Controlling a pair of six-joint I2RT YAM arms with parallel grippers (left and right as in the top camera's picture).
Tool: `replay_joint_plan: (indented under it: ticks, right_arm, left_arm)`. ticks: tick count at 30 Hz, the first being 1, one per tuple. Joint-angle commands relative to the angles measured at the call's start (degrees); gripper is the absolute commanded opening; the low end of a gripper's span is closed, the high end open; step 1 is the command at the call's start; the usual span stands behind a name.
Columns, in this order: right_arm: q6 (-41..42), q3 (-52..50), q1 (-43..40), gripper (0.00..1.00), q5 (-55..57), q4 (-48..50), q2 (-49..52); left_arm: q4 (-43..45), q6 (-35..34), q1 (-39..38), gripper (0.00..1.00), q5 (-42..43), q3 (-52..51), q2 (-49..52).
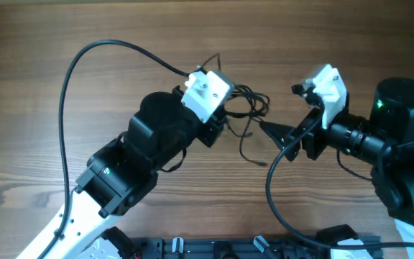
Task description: Untangle cables
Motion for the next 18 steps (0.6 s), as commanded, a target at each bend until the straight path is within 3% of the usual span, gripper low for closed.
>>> replay_joint_plan:
  ticks: [1, 5, 7, 10, 12, 18]
  right_arm:
    - [-2.1, 0.3, 0.2, 0.95, -1.2, 0.3, 0.6]
    - [-2.1, 0.3, 0.2, 0.8, -1.4, 0.2, 1.2]
    - [-2.1, 0.3, 0.2, 0.65, -1.4, 0.1, 1.3]
    - [-2.1, 0.3, 0.2, 0.39, -1.4, -0.6, 1.3]
    - [-2.1, 0.3, 0.2, 0.07, -1.4, -1.0, 1.3]
    - [3.3, 0.3, 0.2, 0.04, 2.2, -1.0, 1.3]
  left_arm:
    - [1.5, 0.6, -0.1, 0.04, 8.4, 1.4, -0.7]
    - [2.1, 0.6, -0.1, 0.04, 8.4, 1.4, -0.7]
    - [2.5, 0.6, -0.1, 0.04, 8.3, 1.4, -0.7]
    - [3.6, -1.4, -0.1, 0.04, 8.4, 1.4, -0.7]
    - [4.5, -3.3, -0.1, 0.04, 8.3, 1.4, -0.7]
    - [4.7, -5.9, -0.1, 0.04, 6.0, 1.4, -0.7]
